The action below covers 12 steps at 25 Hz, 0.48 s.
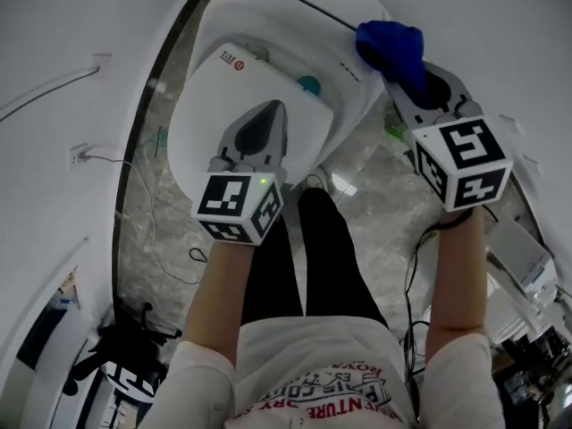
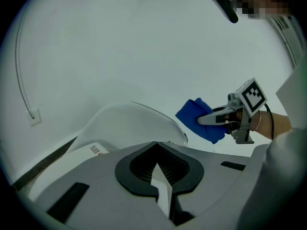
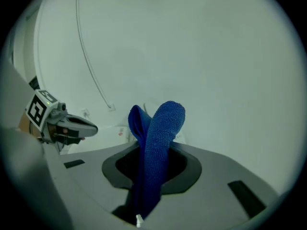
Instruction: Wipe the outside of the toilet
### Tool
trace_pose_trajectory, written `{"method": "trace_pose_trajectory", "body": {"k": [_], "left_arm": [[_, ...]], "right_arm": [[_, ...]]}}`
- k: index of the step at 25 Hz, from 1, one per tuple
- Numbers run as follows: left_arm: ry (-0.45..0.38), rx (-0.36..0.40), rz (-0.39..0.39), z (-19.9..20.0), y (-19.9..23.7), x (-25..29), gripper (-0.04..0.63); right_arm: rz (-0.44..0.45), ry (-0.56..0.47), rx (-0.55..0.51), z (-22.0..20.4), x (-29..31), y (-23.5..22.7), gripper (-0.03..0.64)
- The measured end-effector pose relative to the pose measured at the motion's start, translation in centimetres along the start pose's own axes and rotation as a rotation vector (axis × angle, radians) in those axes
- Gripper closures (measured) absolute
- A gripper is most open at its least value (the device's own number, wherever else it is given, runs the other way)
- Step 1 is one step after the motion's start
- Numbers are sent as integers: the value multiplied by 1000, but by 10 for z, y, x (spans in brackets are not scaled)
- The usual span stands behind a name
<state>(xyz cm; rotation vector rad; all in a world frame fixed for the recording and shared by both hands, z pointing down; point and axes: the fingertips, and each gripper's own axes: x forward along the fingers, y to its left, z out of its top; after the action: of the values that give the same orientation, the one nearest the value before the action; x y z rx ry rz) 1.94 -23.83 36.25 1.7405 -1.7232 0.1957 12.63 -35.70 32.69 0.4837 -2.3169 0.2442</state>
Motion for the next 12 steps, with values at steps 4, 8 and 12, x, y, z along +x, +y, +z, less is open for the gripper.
{"method": "trace_pose_trajectory", "body": {"k": [4,8,12], "left_arm": [[43,63,-68,2,-5,27,589],[118,116,-143,-13,-8,45,589],[171,158,-200,-30,-5,56,589]], "right_arm": [[-138,16,82,-33,9,-46,541],[-203,50,113,-63,30,-54,541],[-236,51,131,-81,44,-46,541]]}}
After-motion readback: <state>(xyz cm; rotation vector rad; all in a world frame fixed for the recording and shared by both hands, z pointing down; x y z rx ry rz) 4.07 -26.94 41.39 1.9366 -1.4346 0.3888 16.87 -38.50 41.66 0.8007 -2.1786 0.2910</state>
